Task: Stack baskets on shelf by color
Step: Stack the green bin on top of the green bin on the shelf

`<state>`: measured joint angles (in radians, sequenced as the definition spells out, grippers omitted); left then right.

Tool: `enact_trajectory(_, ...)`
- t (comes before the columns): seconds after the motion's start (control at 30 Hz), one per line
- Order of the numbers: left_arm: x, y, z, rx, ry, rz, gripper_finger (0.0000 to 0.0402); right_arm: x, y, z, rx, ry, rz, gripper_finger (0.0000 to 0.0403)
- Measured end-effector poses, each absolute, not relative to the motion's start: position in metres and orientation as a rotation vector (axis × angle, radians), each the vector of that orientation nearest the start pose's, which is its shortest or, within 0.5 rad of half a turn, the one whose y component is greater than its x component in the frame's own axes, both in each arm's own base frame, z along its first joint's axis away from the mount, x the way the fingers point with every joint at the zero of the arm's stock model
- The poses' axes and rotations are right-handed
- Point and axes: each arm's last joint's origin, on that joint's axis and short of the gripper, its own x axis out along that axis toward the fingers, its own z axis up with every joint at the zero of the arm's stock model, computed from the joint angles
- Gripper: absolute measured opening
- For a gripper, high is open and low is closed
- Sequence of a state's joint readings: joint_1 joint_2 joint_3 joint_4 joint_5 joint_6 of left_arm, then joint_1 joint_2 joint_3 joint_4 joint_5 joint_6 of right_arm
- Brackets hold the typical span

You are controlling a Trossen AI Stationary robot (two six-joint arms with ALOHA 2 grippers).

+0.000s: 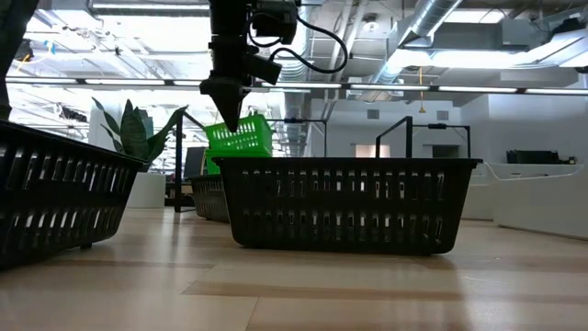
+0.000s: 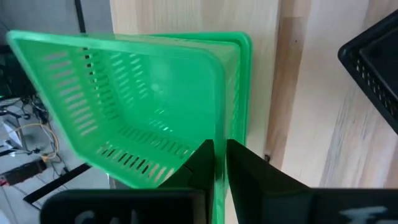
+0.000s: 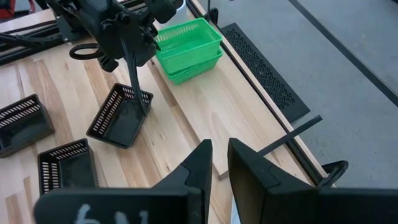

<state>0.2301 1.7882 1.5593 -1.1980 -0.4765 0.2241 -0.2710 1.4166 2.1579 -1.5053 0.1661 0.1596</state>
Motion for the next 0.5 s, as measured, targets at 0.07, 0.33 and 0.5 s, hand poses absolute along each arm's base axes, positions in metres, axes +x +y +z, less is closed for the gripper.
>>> enact_trajectory(0.07,0.3305,0.0911,0.2716,0.356,1.505,0.420,0.0036,0.1810,-0.0553,0.5074,0.190,0.735,-0.476,0.0078)
enact_trajectory(0.33,0.3302,0.0919,0.2721,0.383,1.510,0.444,0.0054,0.1810,-0.0553,0.5074,0.190,0.735,-0.476,0.0078)
enact_trajectory(0.5,0.3289,0.0928,0.2728,0.422,1.525,0.477,0.0059,0.1806,-0.0551,0.5070,0.212,0.736,-0.485,0.0078)
